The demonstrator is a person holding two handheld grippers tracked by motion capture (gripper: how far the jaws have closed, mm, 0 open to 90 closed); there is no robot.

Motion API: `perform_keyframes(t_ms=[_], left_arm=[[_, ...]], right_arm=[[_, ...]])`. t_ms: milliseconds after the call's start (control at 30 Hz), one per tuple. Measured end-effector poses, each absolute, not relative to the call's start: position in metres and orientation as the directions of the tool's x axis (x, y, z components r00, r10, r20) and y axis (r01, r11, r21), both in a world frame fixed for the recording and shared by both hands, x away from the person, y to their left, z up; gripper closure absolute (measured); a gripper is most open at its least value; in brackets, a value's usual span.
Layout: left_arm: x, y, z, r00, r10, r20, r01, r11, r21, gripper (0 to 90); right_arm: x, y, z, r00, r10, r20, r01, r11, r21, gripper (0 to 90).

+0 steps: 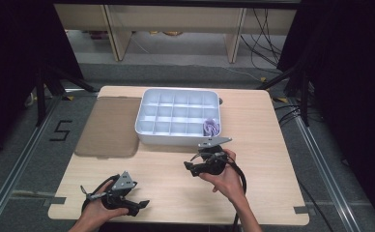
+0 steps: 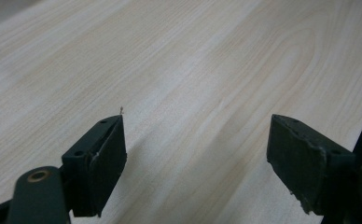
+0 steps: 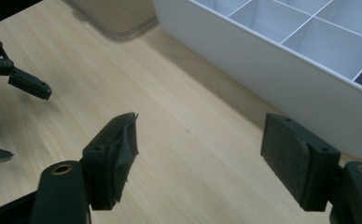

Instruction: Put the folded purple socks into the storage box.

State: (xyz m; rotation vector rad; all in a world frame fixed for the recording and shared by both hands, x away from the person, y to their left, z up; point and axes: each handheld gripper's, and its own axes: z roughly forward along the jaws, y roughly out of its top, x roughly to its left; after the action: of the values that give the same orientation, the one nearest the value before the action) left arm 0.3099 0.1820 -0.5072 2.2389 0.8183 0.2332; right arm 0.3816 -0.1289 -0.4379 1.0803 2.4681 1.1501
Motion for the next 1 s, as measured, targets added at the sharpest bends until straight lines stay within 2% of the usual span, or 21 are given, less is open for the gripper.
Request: perform_keyframes(t_ms=[433,667,1000], left_arm=[[0.311,0.183,-0.507,0.793,0.607,-0.053,0.468,-0.551,0.691,19.4],[0.309,0.181,-0.508,0.779,0.622,-0.082,0.49,-0.522,0.698,19.4],[0.311,0.183,-0.507,0.791,0.609,-0.053,0.47,-0.55,0.691,19.4]], right_arm=[[0.369,-0.127,-0.448,-0.727,0.675,0.124,0.522,0.427,0.738,21.7],[0.363,-0.126,-0.453,-0.739,0.664,0.114,0.511,0.442,0.737,20.9],[0.355,-0.13,-0.462,-0.74,0.661,0.124,0.52,0.445,0.729,20.1]])
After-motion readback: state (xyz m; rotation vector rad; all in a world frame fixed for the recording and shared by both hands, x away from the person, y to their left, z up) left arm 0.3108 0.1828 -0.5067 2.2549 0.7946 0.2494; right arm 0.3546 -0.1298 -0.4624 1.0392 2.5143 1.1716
